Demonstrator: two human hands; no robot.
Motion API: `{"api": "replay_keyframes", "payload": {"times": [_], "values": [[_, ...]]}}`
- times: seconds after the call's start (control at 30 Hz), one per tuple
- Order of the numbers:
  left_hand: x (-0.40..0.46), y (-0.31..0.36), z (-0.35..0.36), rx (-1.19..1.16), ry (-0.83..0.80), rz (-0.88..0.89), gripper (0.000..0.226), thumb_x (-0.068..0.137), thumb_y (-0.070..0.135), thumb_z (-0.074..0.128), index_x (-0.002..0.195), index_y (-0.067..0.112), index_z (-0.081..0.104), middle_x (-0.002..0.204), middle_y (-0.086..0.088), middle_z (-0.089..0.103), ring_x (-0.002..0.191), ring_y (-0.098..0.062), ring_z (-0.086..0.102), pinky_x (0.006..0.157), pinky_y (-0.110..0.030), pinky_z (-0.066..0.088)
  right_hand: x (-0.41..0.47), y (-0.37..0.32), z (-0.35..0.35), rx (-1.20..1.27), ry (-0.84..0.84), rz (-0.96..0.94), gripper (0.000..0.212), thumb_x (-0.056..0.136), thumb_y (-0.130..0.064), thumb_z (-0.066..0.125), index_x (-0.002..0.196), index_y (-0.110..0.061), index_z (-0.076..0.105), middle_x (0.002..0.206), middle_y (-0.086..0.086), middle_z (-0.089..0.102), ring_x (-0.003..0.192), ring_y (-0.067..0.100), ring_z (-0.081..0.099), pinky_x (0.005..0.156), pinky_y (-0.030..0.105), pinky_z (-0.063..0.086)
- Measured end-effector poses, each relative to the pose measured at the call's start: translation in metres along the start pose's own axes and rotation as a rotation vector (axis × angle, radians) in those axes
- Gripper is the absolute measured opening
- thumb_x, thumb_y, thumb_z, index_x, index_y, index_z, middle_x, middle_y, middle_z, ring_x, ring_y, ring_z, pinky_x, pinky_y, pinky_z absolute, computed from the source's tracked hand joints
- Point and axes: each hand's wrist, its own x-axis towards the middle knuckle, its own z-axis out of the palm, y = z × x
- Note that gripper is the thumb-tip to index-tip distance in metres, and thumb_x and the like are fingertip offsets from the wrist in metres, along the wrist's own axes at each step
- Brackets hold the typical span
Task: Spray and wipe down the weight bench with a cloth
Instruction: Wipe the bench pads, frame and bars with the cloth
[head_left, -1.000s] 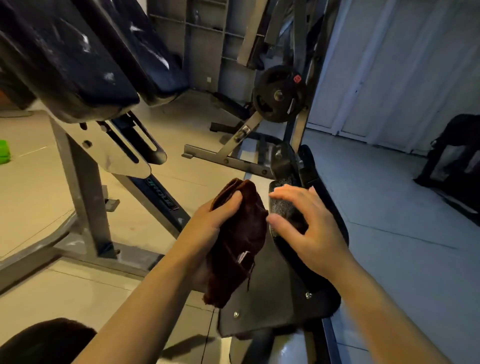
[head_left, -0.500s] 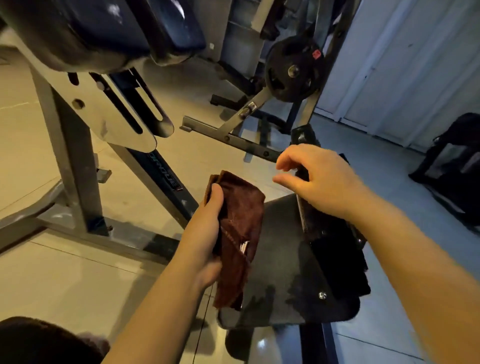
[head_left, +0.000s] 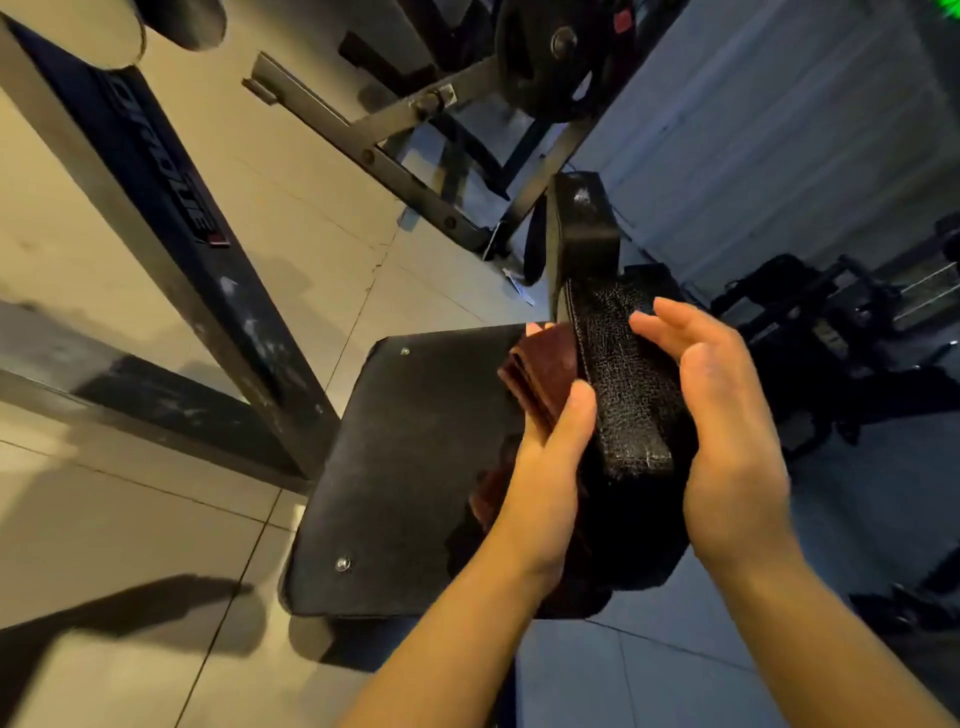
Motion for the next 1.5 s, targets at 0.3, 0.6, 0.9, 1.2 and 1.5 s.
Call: {"api": "replay_keyframes", "payload": {"times": [0.3,0.6,0.9,1.2,1.5], "values": [[0.01,-0.019,-0.018,-0.098,0.042,-0.112,0.049,0.092,0.039,0.057,0.135,0.015,0.052,0.126,-0.007,0.064,0.114,-0.02,0.062,0.098,-0.034,0.05,0.0,-0.003,0.001,-0.035,-0.023,0.028,0.04,0.095,-0.025,0.035,0.13,-0.017,0.053,0.129,-0.004,0.061,0.122,0.004,0.054,0.099,0.018,0.044],[-0.039,-0.027,-0.009,-0.055,-0.11,-0.043,0.107,0.06,0.08,0.066,0.148,0.026,0.036,0.139,0.012,0.054,0.131,-0.008,0.048,0.115,-0.036,0.033,0.0,-0.006,0.0,-0.069,-0.064,0.037,0.039,0.095,-0.035,0.035,0.131,-0.027,0.049,0.132,-0.008,0.058,0.124,0.004,0.051,0.1,0.02,0.043],[0.043,-0.019,-0.017,-0.063,0.034,-0.178,0.07,0.089,0.063,0.04,0.141,0.017,0.048,0.134,-0.01,0.059,0.122,-0.025,0.056,0.109,-0.043,0.04,0.0,-0.005,0.0,-0.035,-0.085,0.041,0.038,0.101,-0.03,0.033,0.136,-0.02,0.042,0.136,-0.004,0.054,0.121,0.0,0.053,0.092,0.012,0.044],[-0.05,-0.04,-0.019,-0.049,-0.028,-0.196,0.085,0.073,0.078,0.05,0.144,0.033,0.04,0.138,0.015,0.053,0.13,-0.008,0.046,0.117,-0.037,0.029,-0.002,-0.008,-0.002,-0.14,-0.101,0.041,0.067,0.086,-0.065,0.05,0.139,-0.024,0.043,0.138,-0.006,0.054,0.132,0.011,0.046,0.113,0.049,0.033],[0.041,0.013,-0.004,-0.095,-0.007,-0.191,0.061,0.1,0.053,0.028,0.14,0.012,0.049,0.138,-0.013,0.055,0.125,-0.029,0.053,0.111,-0.045,0.037,0.001,-0.01,0.001,-0.101,-0.083,0.061,0.042,0.097,-0.03,0.035,0.137,-0.022,0.043,0.136,0.0,0.055,0.125,0.006,0.052,0.103,0.029,0.045]]}}
